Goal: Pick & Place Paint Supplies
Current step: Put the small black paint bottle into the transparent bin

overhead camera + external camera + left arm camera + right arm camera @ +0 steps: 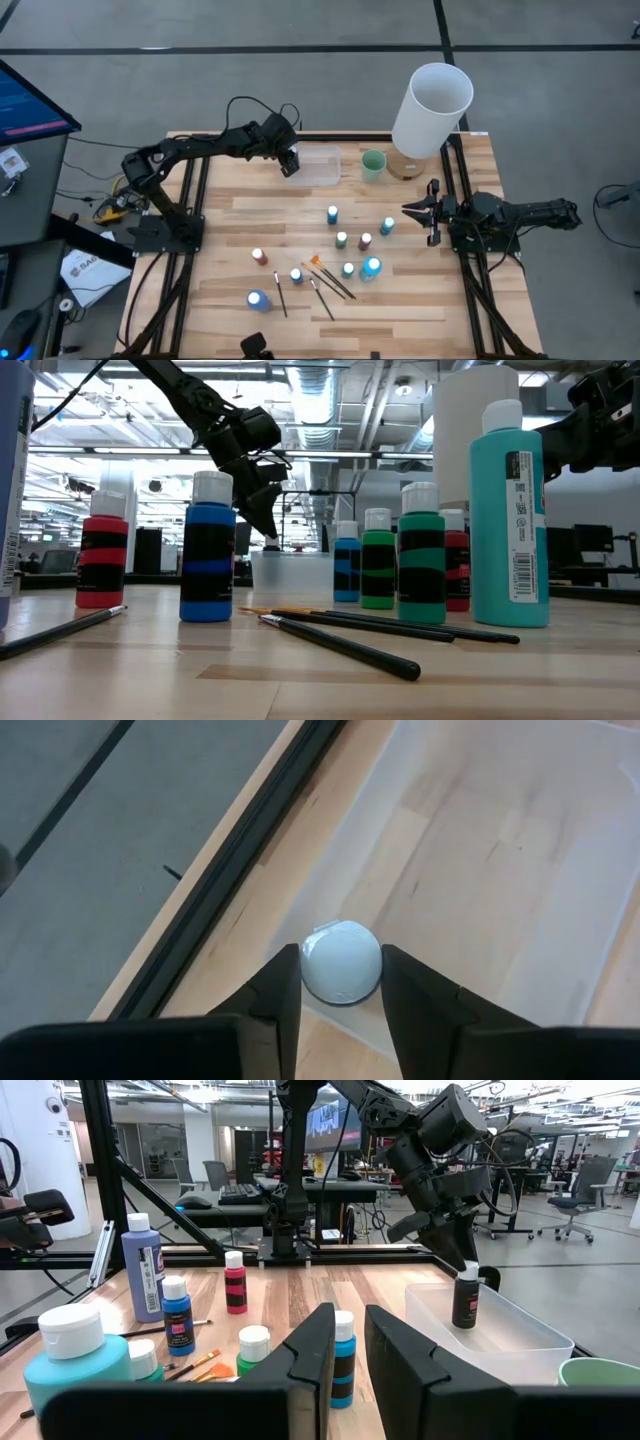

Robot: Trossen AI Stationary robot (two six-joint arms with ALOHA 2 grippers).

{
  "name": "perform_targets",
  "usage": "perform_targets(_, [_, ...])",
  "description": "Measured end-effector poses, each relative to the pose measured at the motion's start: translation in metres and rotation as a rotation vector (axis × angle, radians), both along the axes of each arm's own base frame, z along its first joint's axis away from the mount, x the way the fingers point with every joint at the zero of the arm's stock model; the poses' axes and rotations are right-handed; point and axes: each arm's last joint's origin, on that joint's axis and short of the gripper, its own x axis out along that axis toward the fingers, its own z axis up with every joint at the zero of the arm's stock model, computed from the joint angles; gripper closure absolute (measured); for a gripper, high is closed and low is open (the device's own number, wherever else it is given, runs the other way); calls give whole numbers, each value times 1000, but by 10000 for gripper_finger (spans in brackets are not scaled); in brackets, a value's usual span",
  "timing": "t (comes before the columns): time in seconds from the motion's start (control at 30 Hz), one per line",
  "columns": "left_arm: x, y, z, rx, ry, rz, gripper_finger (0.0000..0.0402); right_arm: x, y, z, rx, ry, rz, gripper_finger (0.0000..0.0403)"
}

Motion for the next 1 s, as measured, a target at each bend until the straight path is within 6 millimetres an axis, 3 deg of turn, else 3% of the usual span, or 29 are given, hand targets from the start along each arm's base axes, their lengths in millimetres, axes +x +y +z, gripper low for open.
perform_targets(0.37, [0, 0, 0, 1, 0, 0, 294, 0, 0, 0, 0, 0, 0, 349])
perform_targets(0.67, [0, 0, 0, 9, 6, -11, 239, 0, 0, 0, 0, 0, 1, 349])
perform_targets(1.0, [-1, -1, 5, 35, 6, -40, 206, 0, 0, 0, 0, 0, 1, 349])
